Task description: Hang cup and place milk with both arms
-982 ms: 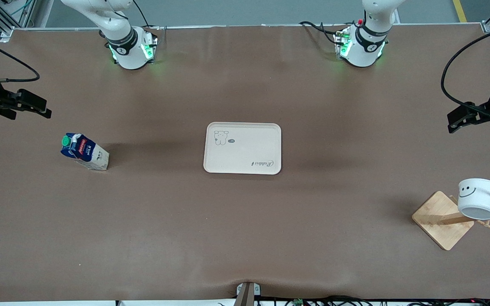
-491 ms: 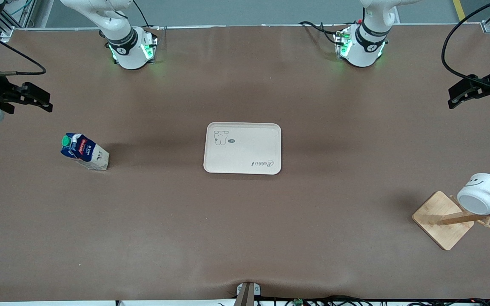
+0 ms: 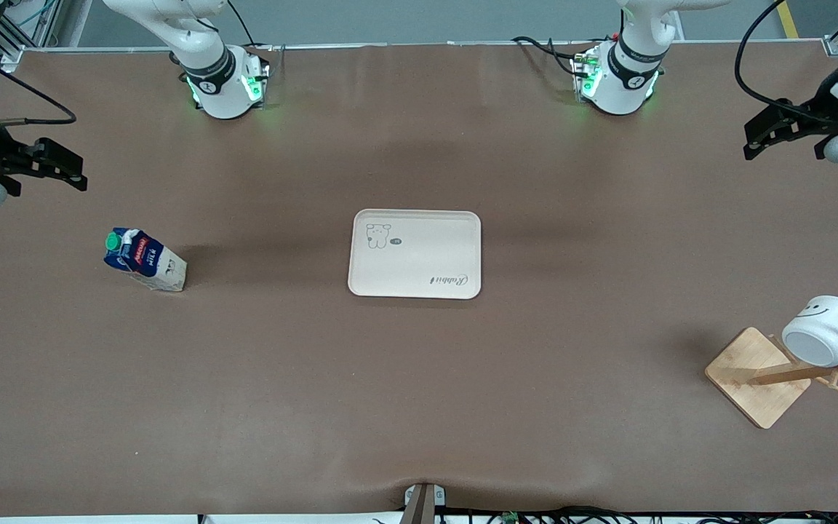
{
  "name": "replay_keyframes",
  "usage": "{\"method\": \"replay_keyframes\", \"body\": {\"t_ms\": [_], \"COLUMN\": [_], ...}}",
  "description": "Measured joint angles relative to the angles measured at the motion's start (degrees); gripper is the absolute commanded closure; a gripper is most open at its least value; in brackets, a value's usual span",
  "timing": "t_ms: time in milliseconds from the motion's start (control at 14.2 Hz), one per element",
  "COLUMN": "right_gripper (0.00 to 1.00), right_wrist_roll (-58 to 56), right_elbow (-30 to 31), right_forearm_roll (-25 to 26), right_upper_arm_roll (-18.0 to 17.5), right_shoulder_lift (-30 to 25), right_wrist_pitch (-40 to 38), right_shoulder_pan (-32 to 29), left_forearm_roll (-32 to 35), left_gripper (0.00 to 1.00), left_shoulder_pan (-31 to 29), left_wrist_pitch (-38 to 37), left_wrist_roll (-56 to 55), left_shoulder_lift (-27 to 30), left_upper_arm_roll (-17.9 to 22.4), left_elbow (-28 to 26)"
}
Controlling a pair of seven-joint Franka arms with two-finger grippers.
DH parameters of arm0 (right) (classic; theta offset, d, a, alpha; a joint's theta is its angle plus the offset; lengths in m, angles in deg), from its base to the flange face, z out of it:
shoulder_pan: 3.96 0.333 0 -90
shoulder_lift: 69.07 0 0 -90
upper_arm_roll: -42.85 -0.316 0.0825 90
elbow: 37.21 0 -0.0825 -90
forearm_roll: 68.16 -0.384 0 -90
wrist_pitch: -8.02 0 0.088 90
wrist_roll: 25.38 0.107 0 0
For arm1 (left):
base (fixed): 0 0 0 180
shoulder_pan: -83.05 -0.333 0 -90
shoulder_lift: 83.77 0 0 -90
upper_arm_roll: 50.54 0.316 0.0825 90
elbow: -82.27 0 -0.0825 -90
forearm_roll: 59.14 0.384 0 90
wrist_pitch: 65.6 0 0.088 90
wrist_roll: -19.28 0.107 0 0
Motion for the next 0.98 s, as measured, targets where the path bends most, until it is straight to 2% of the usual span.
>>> {"method": "replay_keyframes", "body": {"t_ms": [281, 982], "right_gripper": [0.00, 0.00], "right_wrist_roll": [-0.2, -0.2], "right_elbow": [0.0, 0.0], "right_forearm_roll": [0.0, 0.0], "right_upper_arm_roll": [0.3, 0.3], "right_shoulder_lift": [0.0, 0.0], "right_wrist_pitch": [0.0, -0.1], "right_shoulder_pan": [0.0, -0.1], "left_forearm_roll": [0.0, -2.0], "left_gripper": [0.00, 0.00], "left_shoulder_pan": [0.4, 0.4], "left_wrist_pitch": [0.1, 0.6], "left_wrist_roll": [-0.3, -0.2], "left_shoulder_lift": [1.9, 1.2], "left_upper_arm_roll": [0.4, 0.4], "left_elbow": [-1.5, -1.5]}}
